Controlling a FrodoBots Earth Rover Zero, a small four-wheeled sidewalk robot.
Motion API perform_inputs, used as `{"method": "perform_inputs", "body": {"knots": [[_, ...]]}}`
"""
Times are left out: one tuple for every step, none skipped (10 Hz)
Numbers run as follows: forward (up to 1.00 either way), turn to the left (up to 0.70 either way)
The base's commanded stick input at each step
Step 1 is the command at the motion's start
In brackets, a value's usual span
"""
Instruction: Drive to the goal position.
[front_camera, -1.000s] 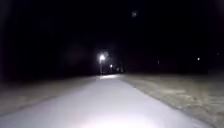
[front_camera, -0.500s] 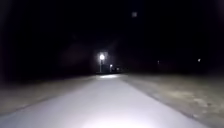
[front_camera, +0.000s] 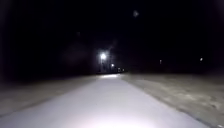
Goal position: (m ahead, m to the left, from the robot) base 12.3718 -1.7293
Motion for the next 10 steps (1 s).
{"method": "perform_inputs", "body": {"knots": [[0.7, 0.0], [0.7, 0.0], [0.7, 0.0], [0.7, 0.0], [0.7, 0.0], [0.7, 0.0], [0.7, 0.0], [0.7, 0.09], [0.7, 0.14], [0.7, 0.14]]}}
